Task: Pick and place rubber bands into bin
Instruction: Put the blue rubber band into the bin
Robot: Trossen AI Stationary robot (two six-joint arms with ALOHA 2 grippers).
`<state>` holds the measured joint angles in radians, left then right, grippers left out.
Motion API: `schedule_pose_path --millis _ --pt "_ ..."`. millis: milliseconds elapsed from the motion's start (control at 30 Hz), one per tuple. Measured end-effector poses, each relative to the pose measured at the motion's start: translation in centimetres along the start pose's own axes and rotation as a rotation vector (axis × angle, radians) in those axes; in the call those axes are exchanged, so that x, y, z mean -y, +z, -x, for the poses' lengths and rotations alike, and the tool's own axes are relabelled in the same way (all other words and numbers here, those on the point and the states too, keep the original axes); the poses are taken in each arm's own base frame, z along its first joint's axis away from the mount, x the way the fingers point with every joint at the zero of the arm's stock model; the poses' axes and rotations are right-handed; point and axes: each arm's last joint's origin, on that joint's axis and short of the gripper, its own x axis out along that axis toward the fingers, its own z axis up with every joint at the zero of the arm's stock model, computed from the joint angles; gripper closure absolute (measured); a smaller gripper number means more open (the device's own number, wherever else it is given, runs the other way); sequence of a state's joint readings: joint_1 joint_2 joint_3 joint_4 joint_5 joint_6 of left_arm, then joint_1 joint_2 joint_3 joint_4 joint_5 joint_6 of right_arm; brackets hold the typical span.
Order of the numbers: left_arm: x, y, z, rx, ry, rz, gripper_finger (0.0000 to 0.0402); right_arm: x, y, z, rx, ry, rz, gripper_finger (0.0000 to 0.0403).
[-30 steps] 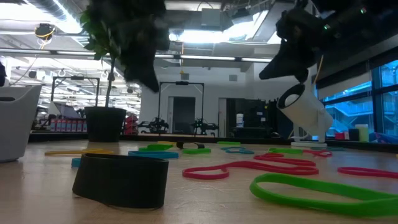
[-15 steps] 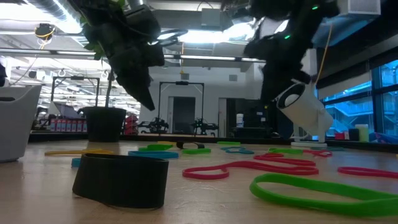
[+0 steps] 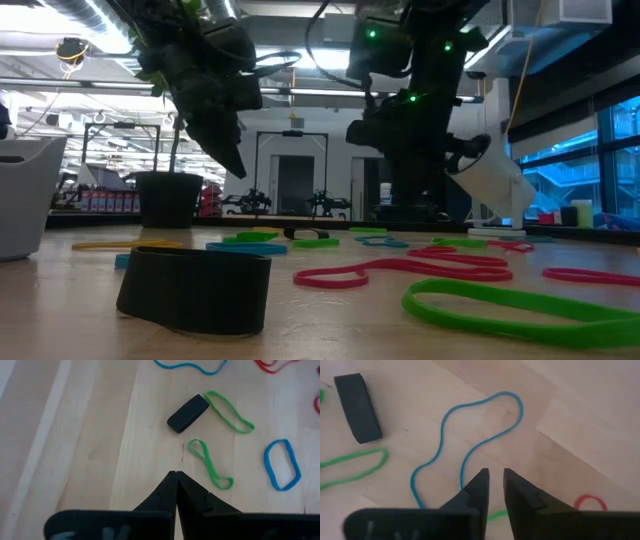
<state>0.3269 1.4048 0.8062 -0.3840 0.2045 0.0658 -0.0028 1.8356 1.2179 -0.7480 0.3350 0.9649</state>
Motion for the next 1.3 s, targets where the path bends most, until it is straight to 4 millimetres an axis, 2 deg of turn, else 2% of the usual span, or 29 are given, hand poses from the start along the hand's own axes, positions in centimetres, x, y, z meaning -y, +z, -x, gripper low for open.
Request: schedule_pose_path --millis 300,400,533,667,767,833,967,1100,1300 --pt "0.6 0.2 -0.1 0.014 -0.014 0.133 0.04 -0.9 0.8 -2.9 -0.05 0.094 0.025 0.0281" --pt "0.9 0.2 -0.2 0.014 -0.021 0.155 0.04 -1.0 0.8 -4.1 -0.096 0.123 0.063 0.0273" --pt "1.4 0.3 -0.2 0.021 -0.031 0.172 0.04 -0.9 0.4 -5.0 -0.131 0.069 0.085 0.0272" --pt "1.7 0.6 -0.3 0.041 -0.04 0.173 0.04 -0.9 0.2 -5.1 -0.139 0.066 0.122 0.0289" --pt "1.9 0.9 -0.3 0.075 -0.046 0.161 0.04 -1.0 0.0 -4.7 -0.137 0.068 0.15 0.0341" --pt "1.9 1.2 -0.3 0.101 -0.049 0.147 0.04 -1.0 -0.2 -4.4 -0.133 0.071 0.166 0.0383" --pt "1.9 1.8 -0.2 0.171 -0.051 0.126 0.0399 -0.8 -0.7 -3.2 -0.163 0.089 0.202 0.039" --pt "1.9 2.6 0.0 0.253 -0.059 0.106 0.0386 -0.6 -0.3 0.4 -0.099 0.145 0.193 0.0399" --pt "2.0 3.7 0.4 0.373 -0.069 0.041 0.0321 0.4 0.6 5.2 0.095 0.18 0.147 0.04"
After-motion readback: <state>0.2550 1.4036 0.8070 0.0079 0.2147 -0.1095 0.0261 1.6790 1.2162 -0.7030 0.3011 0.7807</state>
